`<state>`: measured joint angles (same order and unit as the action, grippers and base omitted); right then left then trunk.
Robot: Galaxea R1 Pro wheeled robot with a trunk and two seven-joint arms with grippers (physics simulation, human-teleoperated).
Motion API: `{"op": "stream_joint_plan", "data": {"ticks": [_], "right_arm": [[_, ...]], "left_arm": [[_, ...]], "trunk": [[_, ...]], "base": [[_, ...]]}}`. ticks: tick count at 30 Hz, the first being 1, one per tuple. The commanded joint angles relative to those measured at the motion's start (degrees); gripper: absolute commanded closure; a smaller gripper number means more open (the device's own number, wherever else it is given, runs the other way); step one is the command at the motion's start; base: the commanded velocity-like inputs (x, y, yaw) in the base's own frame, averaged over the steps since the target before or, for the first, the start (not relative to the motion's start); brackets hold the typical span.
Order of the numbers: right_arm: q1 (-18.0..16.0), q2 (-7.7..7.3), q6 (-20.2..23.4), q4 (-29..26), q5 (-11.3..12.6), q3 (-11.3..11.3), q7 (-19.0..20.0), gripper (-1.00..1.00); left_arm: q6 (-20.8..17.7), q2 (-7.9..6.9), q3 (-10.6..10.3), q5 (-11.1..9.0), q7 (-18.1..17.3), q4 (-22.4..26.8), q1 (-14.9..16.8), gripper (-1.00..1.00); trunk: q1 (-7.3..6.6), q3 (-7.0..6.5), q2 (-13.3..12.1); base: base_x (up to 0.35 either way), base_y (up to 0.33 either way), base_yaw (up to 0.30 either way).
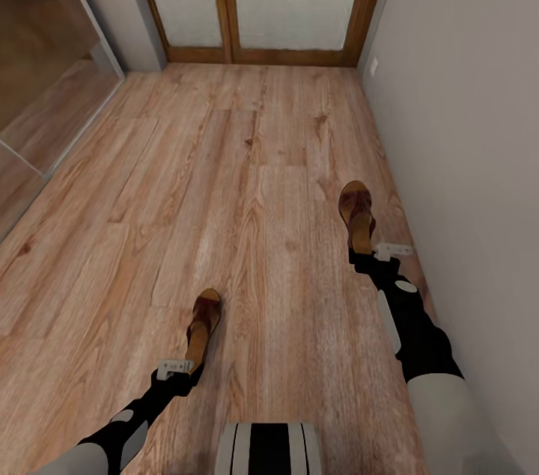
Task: Pick up the two gym shoes and the two sandals from the corridor floor and place them onto the hallstand (shoe rack) in the corridor, making sure they are on the rack and not on the floor. Arrange them so the two gym shoes are next to each other and the two sandals are next to each other.
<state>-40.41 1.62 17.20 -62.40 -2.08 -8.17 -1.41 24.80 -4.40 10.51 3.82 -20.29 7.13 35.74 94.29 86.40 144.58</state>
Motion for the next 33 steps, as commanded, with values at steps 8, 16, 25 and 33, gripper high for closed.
{"op": "stream_joint_plan", "data": {"ticks": [8,16,25,33], "right_arm": [[-0.02,0.05,0.35,-0.09,-0.03,-0.09,-0.08,1.00],[-0.02,0.05,0.35,-0.09,-0.03,-0.09,-0.08,1.00],[-0.02,0.05,0.35,-0.09,-0.03,-0.07,-0.08,1.00],[-0.02,0.05,0.34,-0.09,-0.01,-0.09,-0.08,1.00]], "left_arm": [[0.16,0.00,0.48,0.40,-0.27,0.07,0.03,-1.00],[0.16,0.00,0.48,0.40,-0.27,0.07,0.03,-1.00],[0.11,0.00,0.48,0.40,-0.27,0.08,0.03,-1.00],[0.13,0.00,0.48,0.40,-0.27,0.08,0.03,-1.00]], "trunk": [[0.12,1.58,0.08],[0.22,2.99,0.13],[0.33,4.07,0.19],[0.35,4.66,0.20]], "base": [[0.000,0.000,-0.061],[0.000,0.000,-0.070],[0.000,0.000,-0.003],[0.000,0.000,0.000]]}}
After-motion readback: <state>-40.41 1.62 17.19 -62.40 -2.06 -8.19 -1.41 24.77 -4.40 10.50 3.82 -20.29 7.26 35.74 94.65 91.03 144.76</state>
